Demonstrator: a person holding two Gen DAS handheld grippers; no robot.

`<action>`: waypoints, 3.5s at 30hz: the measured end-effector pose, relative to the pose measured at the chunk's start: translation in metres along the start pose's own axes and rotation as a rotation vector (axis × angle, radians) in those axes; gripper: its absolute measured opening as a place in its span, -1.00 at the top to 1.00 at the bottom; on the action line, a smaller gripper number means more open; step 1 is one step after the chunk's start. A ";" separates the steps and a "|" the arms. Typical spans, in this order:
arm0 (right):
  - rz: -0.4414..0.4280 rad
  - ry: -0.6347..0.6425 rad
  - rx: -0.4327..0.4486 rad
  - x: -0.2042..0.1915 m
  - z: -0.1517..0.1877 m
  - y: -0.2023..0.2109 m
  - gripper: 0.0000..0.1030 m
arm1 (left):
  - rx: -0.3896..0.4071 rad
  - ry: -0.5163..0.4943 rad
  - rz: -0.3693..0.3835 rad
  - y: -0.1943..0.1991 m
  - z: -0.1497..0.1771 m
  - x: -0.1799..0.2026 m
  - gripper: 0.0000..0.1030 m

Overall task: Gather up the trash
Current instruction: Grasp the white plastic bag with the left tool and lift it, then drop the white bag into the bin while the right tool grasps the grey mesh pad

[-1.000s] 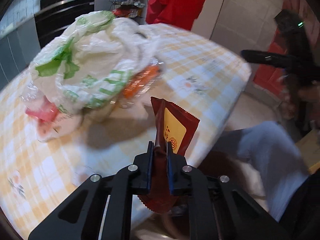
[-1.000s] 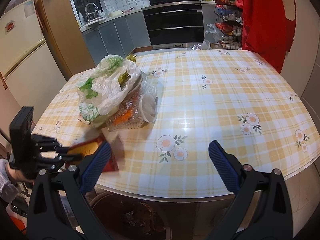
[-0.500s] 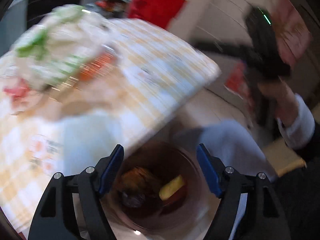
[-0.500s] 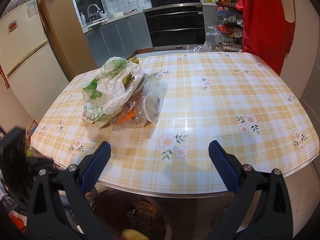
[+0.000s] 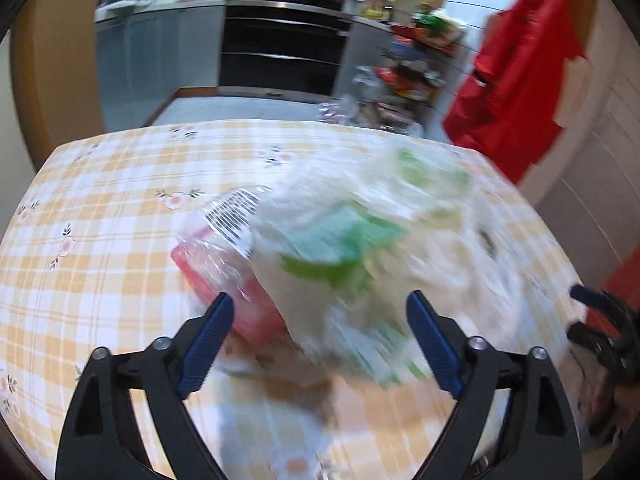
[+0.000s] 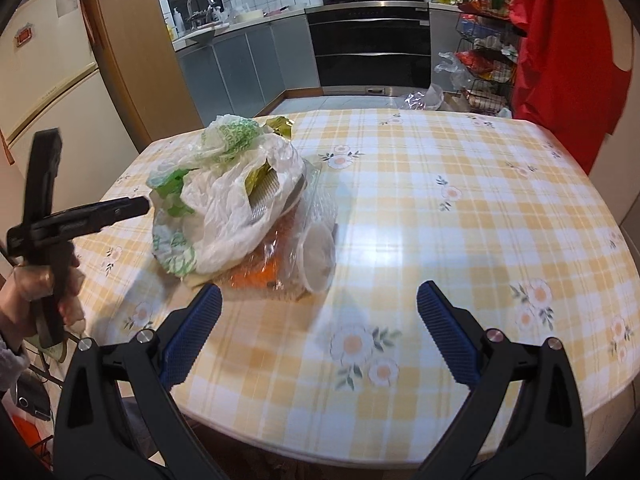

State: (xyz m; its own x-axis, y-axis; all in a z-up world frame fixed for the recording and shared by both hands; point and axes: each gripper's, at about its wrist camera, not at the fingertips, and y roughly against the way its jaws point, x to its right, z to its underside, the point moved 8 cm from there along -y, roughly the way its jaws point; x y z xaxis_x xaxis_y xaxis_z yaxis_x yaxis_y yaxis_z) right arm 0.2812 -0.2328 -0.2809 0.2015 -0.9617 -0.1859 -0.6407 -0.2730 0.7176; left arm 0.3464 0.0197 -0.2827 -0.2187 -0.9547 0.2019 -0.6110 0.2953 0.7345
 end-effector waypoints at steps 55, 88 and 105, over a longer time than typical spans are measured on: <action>-0.130 0.005 0.223 -0.043 -0.094 0.027 0.57 | 0.339 0.148 -0.083 0.180 0.039 -0.020 0.93; -0.099 0.012 0.348 -0.021 0.051 0.213 0.60 | 0.015 -0.127 0.082 0.176 0.208 0.132 0.93; -0.123 0.046 0.295 -0.041 0.058 0.207 0.60 | 0.058 -0.095 0.091 0.186 0.201 0.122 -0.74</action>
State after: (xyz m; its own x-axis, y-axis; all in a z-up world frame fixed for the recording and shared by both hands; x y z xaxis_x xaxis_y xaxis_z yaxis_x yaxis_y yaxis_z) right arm 0.0971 -0.2509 -0.1640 0.3200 -0.9207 -0.2235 -0.7953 -0.3893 0.4647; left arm 0.0533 -0.0349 -0.2518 -0.3448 -0.9168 0.2016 -0.6276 0.3848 0.6768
